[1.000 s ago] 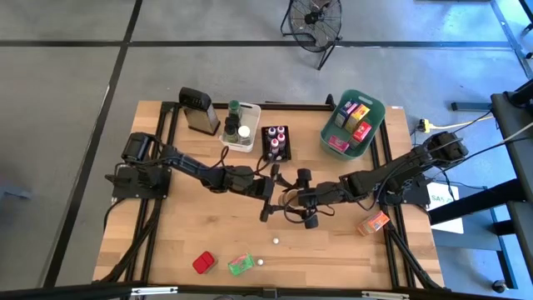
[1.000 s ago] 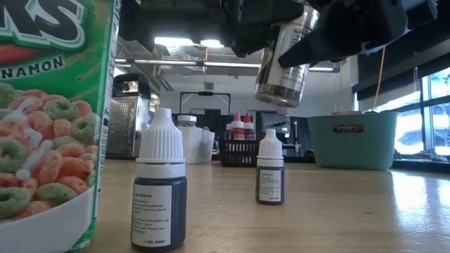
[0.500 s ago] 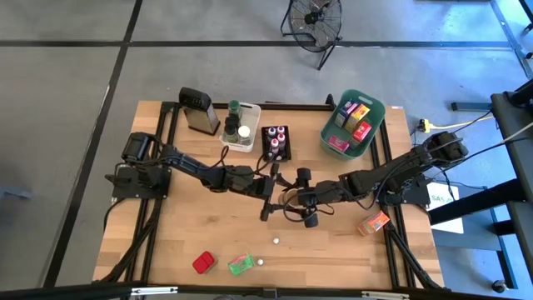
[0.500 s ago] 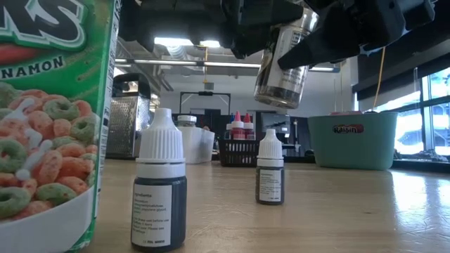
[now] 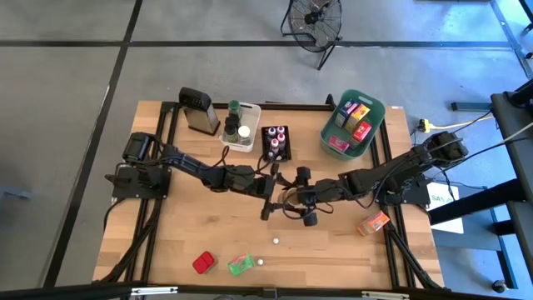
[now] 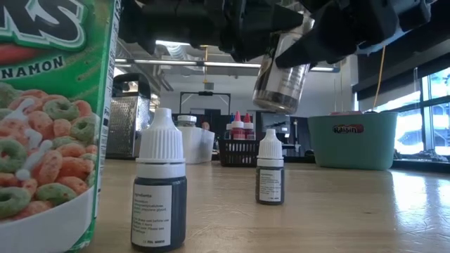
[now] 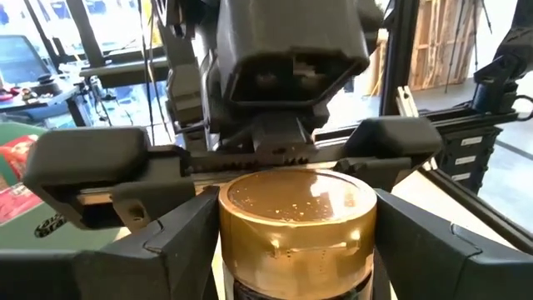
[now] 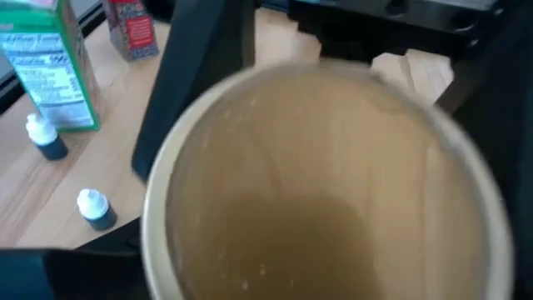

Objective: Pick & Place Kitchen Items
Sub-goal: Put the gold seasoning bottle into the white bin, then put the small green food coloring bottle into the black bin

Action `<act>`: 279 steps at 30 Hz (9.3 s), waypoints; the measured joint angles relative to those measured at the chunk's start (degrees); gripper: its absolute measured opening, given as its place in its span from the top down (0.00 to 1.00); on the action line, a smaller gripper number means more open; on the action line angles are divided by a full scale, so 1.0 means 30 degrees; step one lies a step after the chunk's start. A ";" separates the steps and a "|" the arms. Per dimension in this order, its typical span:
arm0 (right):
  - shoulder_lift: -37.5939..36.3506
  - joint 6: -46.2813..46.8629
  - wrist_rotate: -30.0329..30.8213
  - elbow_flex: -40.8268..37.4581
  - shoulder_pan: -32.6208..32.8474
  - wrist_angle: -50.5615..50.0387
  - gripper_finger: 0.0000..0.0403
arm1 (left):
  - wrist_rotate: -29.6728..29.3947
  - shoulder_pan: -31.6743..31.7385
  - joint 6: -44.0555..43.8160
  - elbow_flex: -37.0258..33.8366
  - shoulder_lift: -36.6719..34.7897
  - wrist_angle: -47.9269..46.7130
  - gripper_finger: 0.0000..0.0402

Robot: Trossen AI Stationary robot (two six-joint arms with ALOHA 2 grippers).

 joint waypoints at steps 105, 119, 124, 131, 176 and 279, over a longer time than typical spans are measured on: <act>-0.0692 0.3614 0.1426 -0.0015 0.0075 -0.2534 0.05 | -0.5537 1.4156 -0.3220 -0.5799 -0.0130 0.8862 0.32; -0.0692 0.3614 0.1426 -0.0022 0.0075 -0.2521 0.05 | -0.5019 1.4141 -0.2980 -0.5807 0.0622 0.7893 0.32; -0.0688 0.3614 0.1433 -0.0022 0.0075 -0.2523 0.05 | -0.5275 1.4183 -0.2943 -0.5807 0.0926 0.7991 0.28; -0.0685 0.3516 0.1433 -0.0022 0.0068 -0.2526 0.05 | -0.4970 1.4229 -0.2929 -0.5807 0.0926 0.8010 0.28; -0.0685 0.3476 0.1477 -0.0022 0.0060 -0.2520 0.05 | -0.3330 1.4608 -0.2280 -0.5814 0.0919 0.7197 0.22; 1.3041 -1.5367 -0.7891 1.9164 0.1055 -2.1317 0.05 | -0.3905 0.0736 0.0087 -0.7774 -1.8548 -1.6269 0.13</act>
